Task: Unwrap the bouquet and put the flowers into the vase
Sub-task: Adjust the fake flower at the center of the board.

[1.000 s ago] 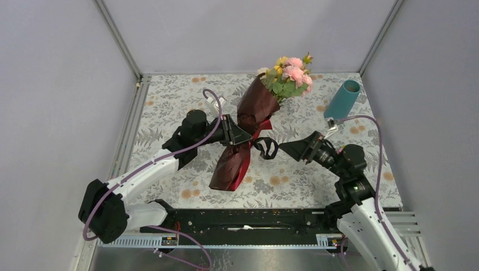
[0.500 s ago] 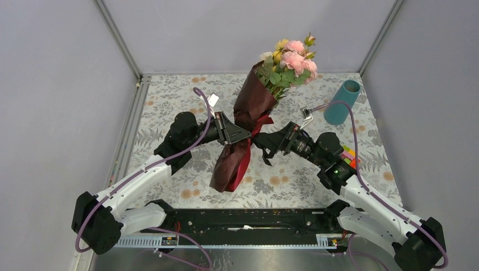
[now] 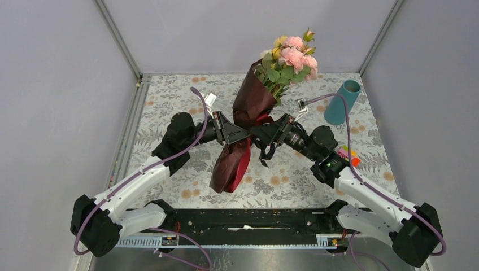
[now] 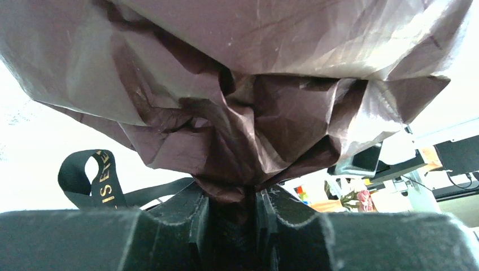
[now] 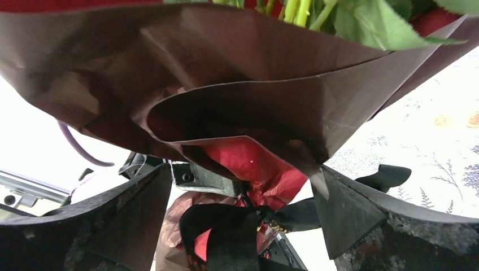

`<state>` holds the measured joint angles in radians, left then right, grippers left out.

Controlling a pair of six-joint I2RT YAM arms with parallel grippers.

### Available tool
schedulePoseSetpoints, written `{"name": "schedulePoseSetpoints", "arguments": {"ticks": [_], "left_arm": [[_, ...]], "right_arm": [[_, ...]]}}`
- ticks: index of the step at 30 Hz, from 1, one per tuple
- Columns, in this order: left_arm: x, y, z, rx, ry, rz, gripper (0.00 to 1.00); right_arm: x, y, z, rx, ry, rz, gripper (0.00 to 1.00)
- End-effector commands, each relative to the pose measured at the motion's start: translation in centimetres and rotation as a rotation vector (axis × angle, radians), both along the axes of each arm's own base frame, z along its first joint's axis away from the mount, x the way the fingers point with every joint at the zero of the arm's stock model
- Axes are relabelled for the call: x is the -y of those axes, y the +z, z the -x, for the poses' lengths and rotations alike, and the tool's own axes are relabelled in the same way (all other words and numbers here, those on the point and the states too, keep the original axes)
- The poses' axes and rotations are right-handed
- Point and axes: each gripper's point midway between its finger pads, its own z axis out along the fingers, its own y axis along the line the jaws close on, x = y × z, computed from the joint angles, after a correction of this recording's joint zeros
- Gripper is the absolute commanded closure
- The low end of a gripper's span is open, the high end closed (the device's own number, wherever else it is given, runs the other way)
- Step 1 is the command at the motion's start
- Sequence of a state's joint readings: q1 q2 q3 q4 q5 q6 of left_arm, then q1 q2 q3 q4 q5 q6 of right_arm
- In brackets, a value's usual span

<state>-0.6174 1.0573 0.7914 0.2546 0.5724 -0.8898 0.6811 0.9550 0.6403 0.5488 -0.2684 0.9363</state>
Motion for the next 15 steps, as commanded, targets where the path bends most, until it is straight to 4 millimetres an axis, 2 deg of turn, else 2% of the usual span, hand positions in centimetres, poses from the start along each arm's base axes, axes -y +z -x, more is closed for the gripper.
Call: {"name": "schedulePoseSetpoints", "arguments": {"ticks": [1, 6, 15], "left_arm": [[-0.4, 6.5, 1.4, 0.197, -0.039, 0.151, 0.91], [-0.2, 6.6, 1.8, 0.201, -0.065, 0.161, 0.9], [-0.3, 6.7, 2.7, 0.205, -0.102, 0.168, 0.9]], "right_arm": [[-1.2, 3.5, -0.2, 0.089, -0.004, -0.065, 0.01], [-2.6, 4.2, -0.5, 0.121, 0.008, -0.063, 0.01], [-2.9, 5.9, -1.9, 0.151, -0.046, -0.095, 0.05]]}}
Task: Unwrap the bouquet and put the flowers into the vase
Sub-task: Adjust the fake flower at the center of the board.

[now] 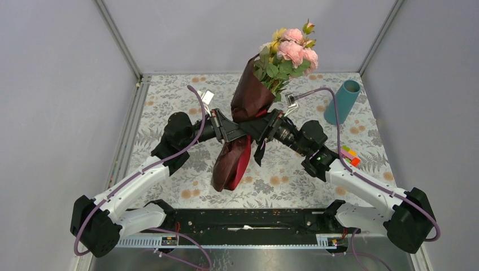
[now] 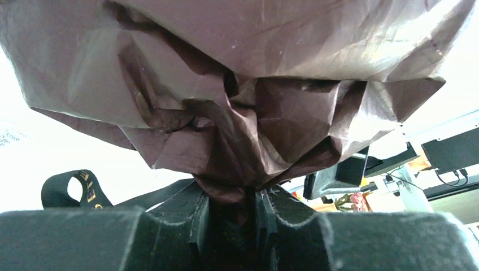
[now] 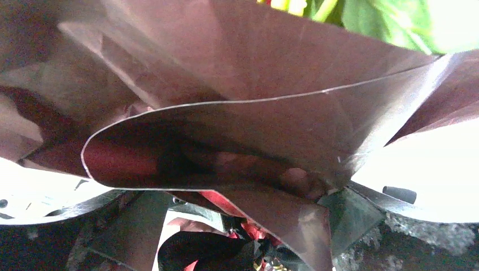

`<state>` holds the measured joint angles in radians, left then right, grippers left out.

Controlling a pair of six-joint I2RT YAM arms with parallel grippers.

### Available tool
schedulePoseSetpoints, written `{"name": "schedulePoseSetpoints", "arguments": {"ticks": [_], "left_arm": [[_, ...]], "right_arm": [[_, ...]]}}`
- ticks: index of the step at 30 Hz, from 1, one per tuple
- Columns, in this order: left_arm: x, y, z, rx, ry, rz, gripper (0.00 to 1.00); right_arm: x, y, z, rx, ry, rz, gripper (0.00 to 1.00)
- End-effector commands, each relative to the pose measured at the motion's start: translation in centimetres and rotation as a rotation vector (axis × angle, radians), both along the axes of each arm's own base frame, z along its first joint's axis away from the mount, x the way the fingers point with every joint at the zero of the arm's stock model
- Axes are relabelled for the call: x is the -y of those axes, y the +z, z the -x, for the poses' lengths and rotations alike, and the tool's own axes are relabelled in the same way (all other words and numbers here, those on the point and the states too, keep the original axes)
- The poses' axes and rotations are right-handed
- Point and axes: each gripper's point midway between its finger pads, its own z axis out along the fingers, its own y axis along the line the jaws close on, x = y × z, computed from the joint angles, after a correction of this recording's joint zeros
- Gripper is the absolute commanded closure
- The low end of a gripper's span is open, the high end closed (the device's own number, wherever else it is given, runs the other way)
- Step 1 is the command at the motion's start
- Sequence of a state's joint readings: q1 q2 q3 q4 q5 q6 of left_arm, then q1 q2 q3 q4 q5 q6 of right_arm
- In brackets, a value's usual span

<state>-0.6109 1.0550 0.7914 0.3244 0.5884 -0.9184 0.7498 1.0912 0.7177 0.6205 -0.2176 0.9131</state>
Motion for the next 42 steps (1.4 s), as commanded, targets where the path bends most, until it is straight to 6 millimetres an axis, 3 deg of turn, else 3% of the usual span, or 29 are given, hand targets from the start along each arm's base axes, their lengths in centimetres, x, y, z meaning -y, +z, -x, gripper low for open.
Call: {"name": "schedulePoseSetpoints", "arguments": {"ticks": [1, 7, 17, 20, 25, 29, 34, 36, 42], "left_arm": [[-0.3, 5.2, 2.7, 0.176, -0.093, 0.116, 0.9], [-0.3, 5.3, 3.2, 0.182, -0.115, 0.119, 0.91], [0.6, 3.6, 2.2, 0.083, -0.113, 0.122, 0.87], [0.9, 2.8, 2.2, 0.07, -0.119, 0.101, 0.8], [0.4, 0.7, 1.3, 0.047, -0.052, -0.026, 0.6], [-0.8, -0.7, 0.6, 0.054, 0.03, -0.14, 0.32], [-1.8, 0.0, 0.6, 0.117, 0.069, -0.174, 0.06], [-2.2, -0.4, 0.6, 0.117, 0.085, -0.221, 0.01], [-4.2, 0.7, 0.4, 0.2, 0.153, -0.32, 0.01]], "right_arm": [[0.2, 5.5, -1.1, 0.127, -0.066, -0.102, 0.05], [-0.1, 6.0, -1.8, 0.135, -0.084, -0.111, 0.13], [0.6, 5.7, -1.6, 0.181, -0.11, -0.092, 0.48], [1.1, 5.8, -1.6, 0.206, -0.129, -0.079, 0.54], [1.5, 6.3, -1.4, 0.24, -0.145, -0.05, 0.61], [2.2, 5.9, -1.6, 0.261, -0.182, 0.009, 0.68], [3.1, 5.2, -2.1, 0.271, -0.234, 0.074, 0.76], [3.4, 5.0, -2.2, 0.278, -0.25, 0.101, 0.79], [4.6, 3.4, -3.1, 0.277, -0.313, 0.236, 0.85]]}}
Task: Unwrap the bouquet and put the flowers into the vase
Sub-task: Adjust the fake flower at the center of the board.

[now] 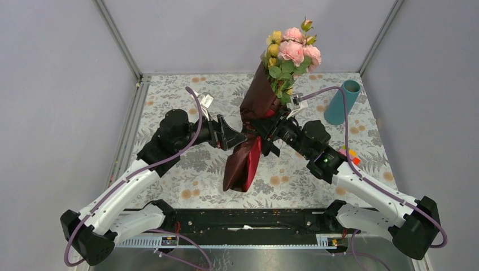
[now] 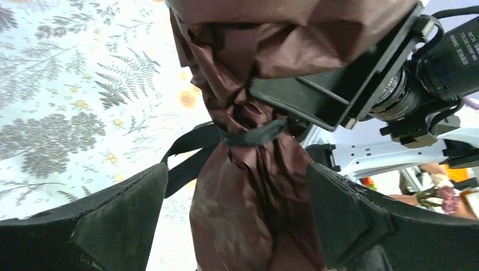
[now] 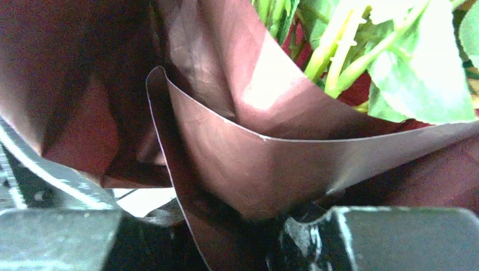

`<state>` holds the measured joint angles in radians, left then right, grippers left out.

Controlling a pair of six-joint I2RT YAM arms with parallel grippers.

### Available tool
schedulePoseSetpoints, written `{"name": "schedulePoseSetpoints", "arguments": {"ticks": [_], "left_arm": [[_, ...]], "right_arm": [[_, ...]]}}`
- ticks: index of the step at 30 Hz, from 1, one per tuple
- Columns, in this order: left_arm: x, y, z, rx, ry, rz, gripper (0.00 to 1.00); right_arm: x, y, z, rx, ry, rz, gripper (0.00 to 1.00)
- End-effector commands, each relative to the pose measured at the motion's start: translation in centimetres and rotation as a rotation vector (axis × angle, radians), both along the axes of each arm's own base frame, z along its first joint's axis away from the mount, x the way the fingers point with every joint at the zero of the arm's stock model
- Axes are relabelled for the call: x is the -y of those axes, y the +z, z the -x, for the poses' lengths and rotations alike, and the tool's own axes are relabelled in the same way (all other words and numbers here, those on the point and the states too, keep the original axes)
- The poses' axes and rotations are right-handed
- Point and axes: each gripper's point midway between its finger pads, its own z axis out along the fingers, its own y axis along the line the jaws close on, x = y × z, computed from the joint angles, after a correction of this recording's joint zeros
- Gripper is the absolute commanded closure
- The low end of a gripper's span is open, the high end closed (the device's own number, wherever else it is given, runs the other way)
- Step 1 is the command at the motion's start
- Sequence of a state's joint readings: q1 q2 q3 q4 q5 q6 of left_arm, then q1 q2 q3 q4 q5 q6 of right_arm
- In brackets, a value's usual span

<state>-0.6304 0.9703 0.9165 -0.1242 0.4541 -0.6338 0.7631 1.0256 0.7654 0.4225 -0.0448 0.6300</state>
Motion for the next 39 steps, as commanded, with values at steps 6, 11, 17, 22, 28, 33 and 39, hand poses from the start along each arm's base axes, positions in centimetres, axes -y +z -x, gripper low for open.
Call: {"name": "schedulePoseSetpoints", "arguments": {"ticks": [6, 11, 17, 22, 28, 33, 39], "left_arm": [[-4.9, 4.6, 0.2, 0.18, 0.116, -0.151, 0.01], [-9.8, 3.8, -1.8, 0.141, 0.269, -0.282, 0.01], [-15.2, 3.0, -3.9, 0.116, 0.479, -0.33, 0.01], [-16.5, 2.3, -4.4, 0.122, 0.53, -0.365, 0.01], [-16.4, 1.6, -3.8, 0.124, 0.523, -0.354, 0.01], [-16.7, 0.5, -3.7, 0.11, 0.532, -0.365, 0.01], [-16.9, -0.9, -3.5, 0.088, 0.535, -0.382, 0.01]], "right_arm": [[3.5, 2.0, -1.8, 0.113, -0.17, 0.221, 0.89], [4.1, -0.4, -2.0, 0.02, -0.176, 0.397, 0.89], [2.5, -2.7, -2.3, -0.122, -0.155, 0.568, 0.89], [-0.6, -5.6, -3.1, -0.212, -0.132, 0.685, 0.89], [-4.0, -10.1, -4.3, -0.325, -0.107, 0.844, 0.89], [-6.5, -14.7, -6.0, -0.416, -0.107, 0.934, 0.9], [-8.0, -19.5, -6.9, -0.468, -0.115, 1.017, 0.89]]}}
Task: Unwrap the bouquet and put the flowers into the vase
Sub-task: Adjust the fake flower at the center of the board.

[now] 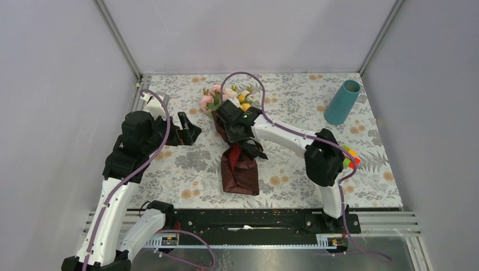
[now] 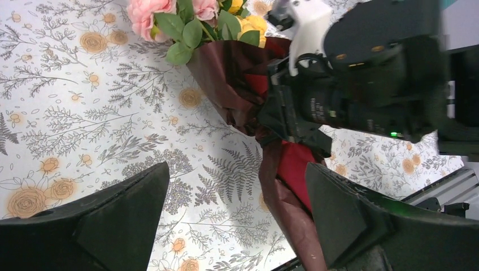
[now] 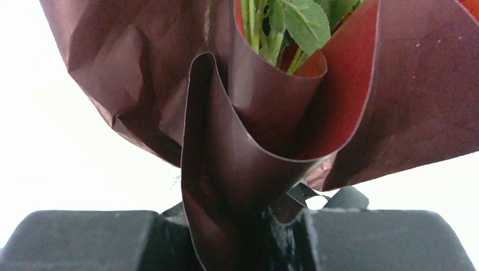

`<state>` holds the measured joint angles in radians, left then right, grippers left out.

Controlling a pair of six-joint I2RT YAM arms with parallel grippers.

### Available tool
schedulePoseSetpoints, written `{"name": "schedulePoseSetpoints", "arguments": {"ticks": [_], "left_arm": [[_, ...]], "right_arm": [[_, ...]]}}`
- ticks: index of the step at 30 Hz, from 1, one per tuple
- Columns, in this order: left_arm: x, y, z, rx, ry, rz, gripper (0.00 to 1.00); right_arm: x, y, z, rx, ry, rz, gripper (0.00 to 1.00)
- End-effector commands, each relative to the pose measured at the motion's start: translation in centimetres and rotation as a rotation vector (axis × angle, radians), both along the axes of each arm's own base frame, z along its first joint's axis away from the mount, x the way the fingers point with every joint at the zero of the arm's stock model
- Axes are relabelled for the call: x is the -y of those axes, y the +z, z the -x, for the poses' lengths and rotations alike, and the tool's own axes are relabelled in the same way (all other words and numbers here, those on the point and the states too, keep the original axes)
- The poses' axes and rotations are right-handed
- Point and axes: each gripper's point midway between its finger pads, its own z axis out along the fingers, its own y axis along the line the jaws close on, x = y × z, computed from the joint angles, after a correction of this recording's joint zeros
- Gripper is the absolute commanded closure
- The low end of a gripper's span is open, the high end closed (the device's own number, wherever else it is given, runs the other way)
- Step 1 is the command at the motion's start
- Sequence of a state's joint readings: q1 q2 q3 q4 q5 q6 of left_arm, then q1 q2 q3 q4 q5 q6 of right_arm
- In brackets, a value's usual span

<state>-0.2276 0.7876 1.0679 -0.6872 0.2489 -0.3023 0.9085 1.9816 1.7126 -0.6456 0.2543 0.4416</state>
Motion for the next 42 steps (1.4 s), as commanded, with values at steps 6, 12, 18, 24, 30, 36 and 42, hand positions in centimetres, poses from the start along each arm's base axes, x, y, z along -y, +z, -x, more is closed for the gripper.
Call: {"name": "schedulePoseSetpoints", "arguments": {"ticks": [6, 12, 18, 24, 30, 36, 42], "left_arm": [[-1.1, -0.8, -0.4, 0.033, 0.039, -0.038, 0.01], [-1.2, -1.5, -0.9, 0.037, 0.037, -0.059, 0.01], [-2.5, -0.5, -1.5, 0.083, 0.096, -0.105, 0.01], [-3.1, -0.6, -1.8, 0.12, 0.134, -0.108, 0.01], [-3.0, -2.3, -2.2, 0.092, 0.134, -0.111, 0.01], [-2.9, -3.6, -2.5, 0.077, 0.133, -0.115, 0.01], [-3.0, -4.7, -2.7, 0.057, 0.137, -0.118, 0.01]], "right_arm": [[-0.9, -3.8, -0.4, -0.005, -0.026, 0.088, 0.79], [-1.3, -2.4, 0.0, -0.004, 0.007, 0.052, 0.28], [-0.2, 4.3, 1.0, 0.065, 0.064, -0.024, 0.13], [2.1, 4.8, 4.2, 0.015, 0.107, -0.052, 0.15], [2.1, 1.4, 8.3, -0.118, 0.138, -0.181, 0.16], [2.6, 0.1, 10.4, -0.156, 0.112, -0.285, 0.24], [3.1, -1.6, 9.4, -0.109, 0.075, -0.266, 0.4]]}}
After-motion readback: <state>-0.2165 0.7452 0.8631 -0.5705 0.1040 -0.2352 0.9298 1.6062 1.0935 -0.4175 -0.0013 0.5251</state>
